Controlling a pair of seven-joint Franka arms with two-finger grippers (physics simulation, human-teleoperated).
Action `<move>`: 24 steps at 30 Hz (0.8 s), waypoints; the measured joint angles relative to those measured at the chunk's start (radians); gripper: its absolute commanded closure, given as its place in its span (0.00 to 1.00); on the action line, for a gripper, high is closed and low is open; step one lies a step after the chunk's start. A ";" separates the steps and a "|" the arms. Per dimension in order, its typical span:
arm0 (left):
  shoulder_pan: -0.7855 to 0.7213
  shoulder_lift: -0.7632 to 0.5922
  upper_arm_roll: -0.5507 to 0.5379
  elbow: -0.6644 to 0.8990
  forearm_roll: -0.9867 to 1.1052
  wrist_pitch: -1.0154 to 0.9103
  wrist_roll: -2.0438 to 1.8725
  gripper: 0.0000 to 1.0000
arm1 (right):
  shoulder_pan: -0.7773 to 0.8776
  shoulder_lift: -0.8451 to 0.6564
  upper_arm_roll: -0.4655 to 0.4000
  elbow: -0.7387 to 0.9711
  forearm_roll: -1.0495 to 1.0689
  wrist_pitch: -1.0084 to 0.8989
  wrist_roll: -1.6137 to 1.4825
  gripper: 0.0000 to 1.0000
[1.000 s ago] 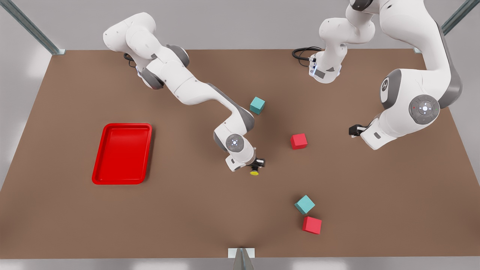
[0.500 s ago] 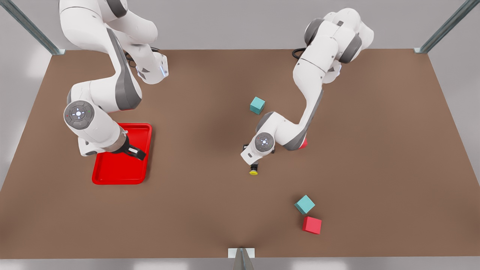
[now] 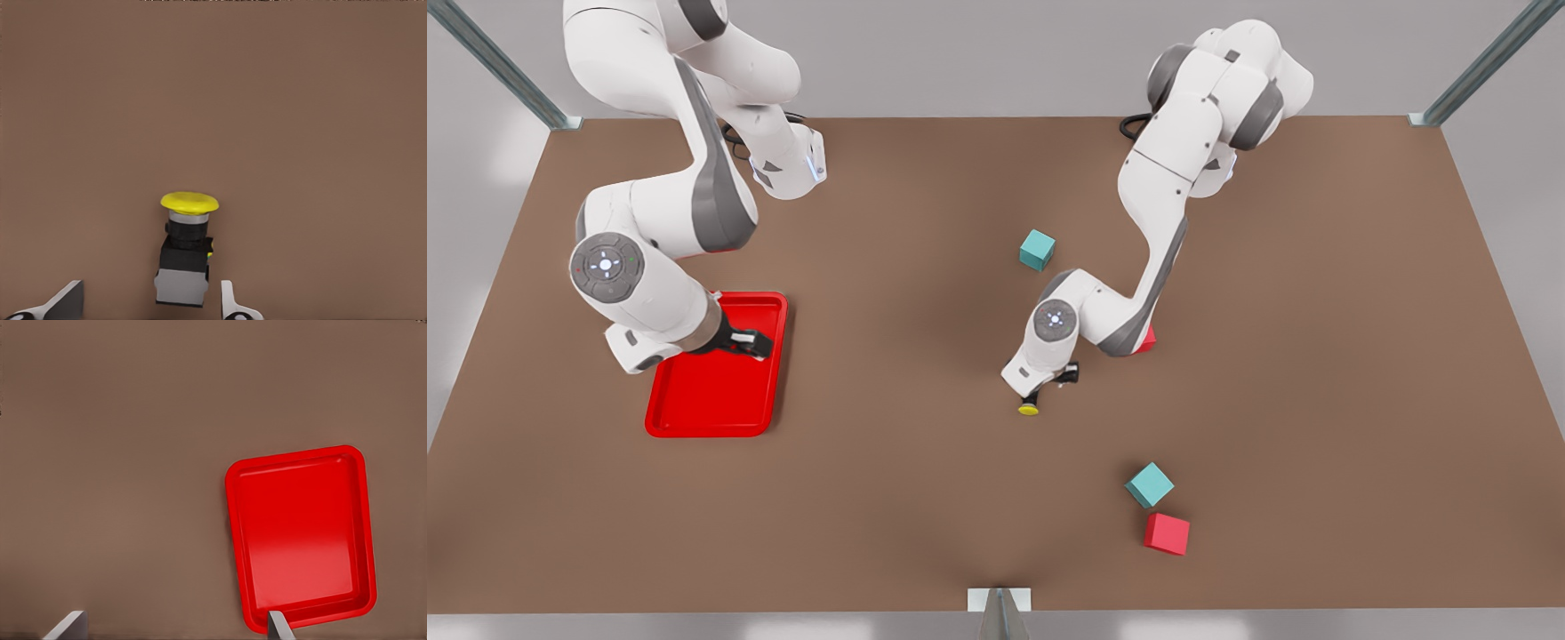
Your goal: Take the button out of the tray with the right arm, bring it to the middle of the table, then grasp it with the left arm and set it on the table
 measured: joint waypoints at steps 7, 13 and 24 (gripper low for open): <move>0.005 0.059 -0.001 0.066 -0.037 0.006 -0.024 0.00 | -0.004 0.003 0.004 0.002 0.004 -0.010 -0.062 0.00; -0.002 0.095 -0.004 0.076 -0.044 0.013 -0.043 0.00 | -0.003 0.003 0.003 0.001 0.005 -0.014 -0.102 0.00; -0.003 0.096 -0.003 0.109 -0.038 0.017 -0.066 0.52 | 0.016 0.003 0.006 -0.001 0.006 -0.048 -0.140 0.00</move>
